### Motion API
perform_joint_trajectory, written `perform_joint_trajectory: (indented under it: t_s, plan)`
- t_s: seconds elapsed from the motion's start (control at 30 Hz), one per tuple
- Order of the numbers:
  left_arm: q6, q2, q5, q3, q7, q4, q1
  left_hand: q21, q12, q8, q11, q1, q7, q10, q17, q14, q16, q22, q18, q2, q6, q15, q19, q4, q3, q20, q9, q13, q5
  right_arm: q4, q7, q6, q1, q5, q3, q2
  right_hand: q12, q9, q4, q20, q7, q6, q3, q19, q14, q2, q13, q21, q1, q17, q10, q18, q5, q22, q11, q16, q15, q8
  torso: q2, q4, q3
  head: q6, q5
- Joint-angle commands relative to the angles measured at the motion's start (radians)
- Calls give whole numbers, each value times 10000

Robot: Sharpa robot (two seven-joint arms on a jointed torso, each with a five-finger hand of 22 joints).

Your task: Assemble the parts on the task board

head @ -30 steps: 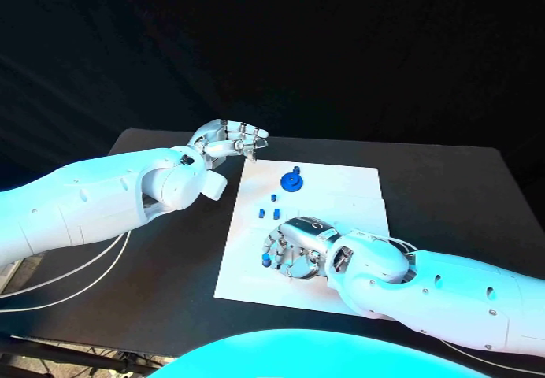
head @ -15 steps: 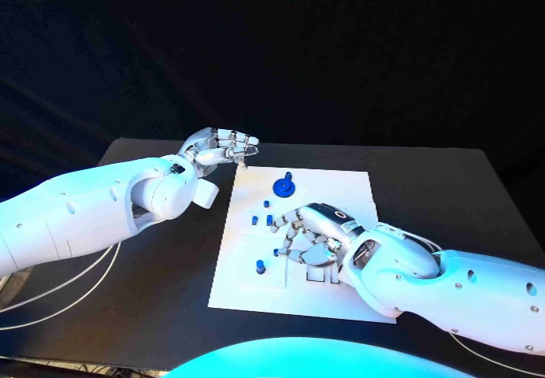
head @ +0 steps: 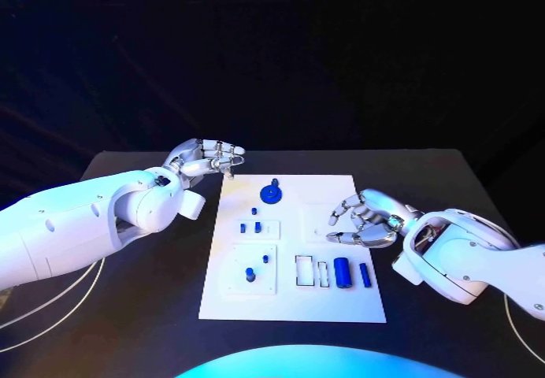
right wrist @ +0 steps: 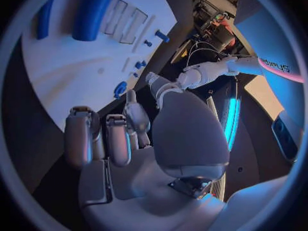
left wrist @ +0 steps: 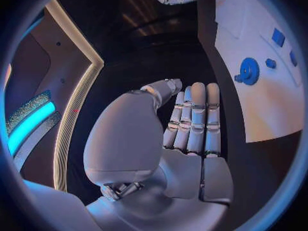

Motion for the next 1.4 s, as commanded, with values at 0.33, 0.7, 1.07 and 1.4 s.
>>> perform_joint_trajectory:
  t_s: [0.33,0.7,1.07,1.4]
  plan:
    - [148,20,5,-24,83,78,-2,61,55,-16,8,-12,19,-70,-11,-79,-37,15,135,54,-64,2,-48,-70,1,20,-11,0,24,531,-2183,1049,-94,-1321,-164,-1039,1469,38,781,-74,-90,-253,-2466,850,864,682,2015,944,-330,1593,670,-271,399,2387,-72,243,-63,1005,-20,-51,5,-132,-673]
    - [141,-15,5,-26,95,128,-3,66,66,-17,9,-14,20,-80,-15,-85,-40,22,136,61,-68,3,-60,-77,6,22,-16,-3,26,524,-2865,1034,-581,-1761,-244,-772,1540,-97,803,-101,-146,-164,-3426,905,899,1045,2122,1240,-837,1776,754,-323,448,2456,-119,305,-99,1192,-15,-9,-4,-278,-686]
    - [134,-64,5,-26,97,151,-4,66,66,-17,9,-14,20,-80,-15,-85,-40,22,136,61,-68,3,-60,-77,6,22,-16,-3,26,383,-3066,1019,-812,-1916,-253,-427,1559,-134,807,-109,-165,-114,-3657,926,906,1055,2150,1350,-909,1815,778,-343,366,2482,-136,319,-110,1245,-23,-35,-1,-310,-667]
    - [154,-84,5,-26,84,143,-3,66,66,-17,9,-14,20,-80,-15,-85,-40,22,136,61,-68,3,-60,-77,6,22,-16,-3,26,199,-3107,1082,-920,-1939,-254,-83,1565,-155,811,-116,-188,-46,-3774,930,910,1121,2161,1377,-986,1834,789,-348,326,2488,-154,325,-122,1297,-28,-22,4,-293,-676]
